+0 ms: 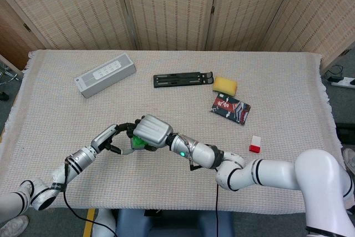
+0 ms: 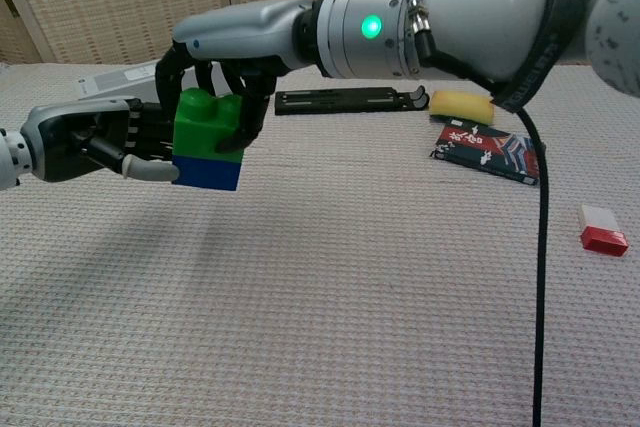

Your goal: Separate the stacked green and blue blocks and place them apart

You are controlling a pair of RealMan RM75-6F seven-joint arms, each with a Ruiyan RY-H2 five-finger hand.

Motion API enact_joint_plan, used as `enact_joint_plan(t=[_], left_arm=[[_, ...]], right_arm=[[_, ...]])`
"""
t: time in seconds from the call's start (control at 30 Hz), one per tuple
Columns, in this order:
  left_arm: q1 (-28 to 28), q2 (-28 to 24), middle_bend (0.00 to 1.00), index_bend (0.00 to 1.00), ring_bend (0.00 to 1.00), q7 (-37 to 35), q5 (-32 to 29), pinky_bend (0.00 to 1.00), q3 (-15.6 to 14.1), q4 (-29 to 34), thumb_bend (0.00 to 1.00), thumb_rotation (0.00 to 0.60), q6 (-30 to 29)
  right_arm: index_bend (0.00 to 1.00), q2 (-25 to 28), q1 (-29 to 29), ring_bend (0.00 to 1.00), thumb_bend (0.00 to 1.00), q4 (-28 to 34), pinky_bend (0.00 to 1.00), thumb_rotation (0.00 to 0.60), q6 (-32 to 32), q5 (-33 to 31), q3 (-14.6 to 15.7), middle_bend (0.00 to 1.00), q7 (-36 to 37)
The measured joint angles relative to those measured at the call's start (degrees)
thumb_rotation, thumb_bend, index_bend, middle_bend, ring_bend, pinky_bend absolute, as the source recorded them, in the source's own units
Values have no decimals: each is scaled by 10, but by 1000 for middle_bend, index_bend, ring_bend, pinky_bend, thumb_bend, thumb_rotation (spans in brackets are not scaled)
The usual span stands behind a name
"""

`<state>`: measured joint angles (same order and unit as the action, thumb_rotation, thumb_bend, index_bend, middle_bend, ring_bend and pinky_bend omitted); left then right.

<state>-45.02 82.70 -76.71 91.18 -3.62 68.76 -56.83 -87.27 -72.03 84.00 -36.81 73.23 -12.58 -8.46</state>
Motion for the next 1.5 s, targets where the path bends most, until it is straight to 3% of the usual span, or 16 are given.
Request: enact_joint_plan(t=[0.7, 0.97, 1.5], left_arm=[[7, 13, 632, 702, 357, -8, -4, 308, 8, -19, 393, 600, 4], [14, 21, 753, 816, 468, -3, -12, 395, 21, -21, 420, 600, -10], [19, 26, 758, 819, 474, 4, -19, 403, 24, -29, 429, 600, 6]], right_arm=[[690, 5, 5, 617, 378, 8, 691, 600, -14, 9, -7, 500, 15], [690, 6, 4, 616, 378, 5, 691, 600, -8, 10, -3, 499, 15], [689, 27, 11, 616, 379, 31, 691, 600, -27, 13, -17, 499, 26]])
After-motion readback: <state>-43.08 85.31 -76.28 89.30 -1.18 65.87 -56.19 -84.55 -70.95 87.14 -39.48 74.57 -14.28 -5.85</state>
